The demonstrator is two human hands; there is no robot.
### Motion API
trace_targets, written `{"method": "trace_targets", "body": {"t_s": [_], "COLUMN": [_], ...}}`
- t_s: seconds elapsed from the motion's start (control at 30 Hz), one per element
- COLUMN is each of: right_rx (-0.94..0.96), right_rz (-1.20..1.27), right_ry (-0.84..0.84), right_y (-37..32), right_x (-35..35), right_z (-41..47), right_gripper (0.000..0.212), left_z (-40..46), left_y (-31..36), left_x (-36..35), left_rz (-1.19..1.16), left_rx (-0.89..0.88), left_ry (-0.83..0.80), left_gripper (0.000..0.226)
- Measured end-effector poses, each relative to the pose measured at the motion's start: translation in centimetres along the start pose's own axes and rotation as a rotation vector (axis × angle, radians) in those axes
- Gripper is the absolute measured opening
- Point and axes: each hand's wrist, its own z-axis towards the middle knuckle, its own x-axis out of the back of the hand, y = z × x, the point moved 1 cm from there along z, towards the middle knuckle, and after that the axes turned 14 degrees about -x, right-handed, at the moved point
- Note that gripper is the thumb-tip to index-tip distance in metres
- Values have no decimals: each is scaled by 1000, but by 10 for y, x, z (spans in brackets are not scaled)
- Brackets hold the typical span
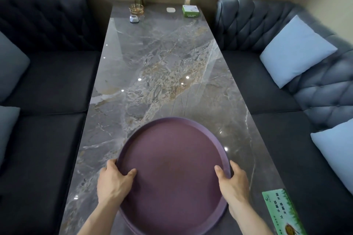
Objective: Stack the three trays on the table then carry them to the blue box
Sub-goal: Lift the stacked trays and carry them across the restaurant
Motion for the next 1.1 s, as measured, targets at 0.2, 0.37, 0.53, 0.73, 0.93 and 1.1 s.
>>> {"method": "trace_targets", "body": {"t_s": [0.2, 0.37, 0.53, 0.73, 0.93, 1.1], "right_rx": [111, 197, 288, 389, 394, 397], "right_rz": [82, 184, 317, 402, 444, 448], "right_ry": [-12, 2, 3, 37, 12, 5], "right_y": [-70, -123, -175, -198, -207, -203], "right_x": [18, 41, 92, 127, 138, 145], "right_z": [-24, -55, -118, -158, -185, -190], "right_gripper": [62, 63, 46, 15, 33, 29], "left_z": [4, 1, -17, -38, -40, -43], "left_y": [37, 67, 102, 127, 130, 127], "left_x": [66, 135, 211, 275, 301, 306], "left_rz": [-120, -314, -531, -604, -809, -913], "left_rx": [-48, -174, -236, -240, -314, -303], "left_ry": [116, 232, 398, 501, 460, 410], "left_gripper": [74, 79, 29, 23, 21, 19]}}
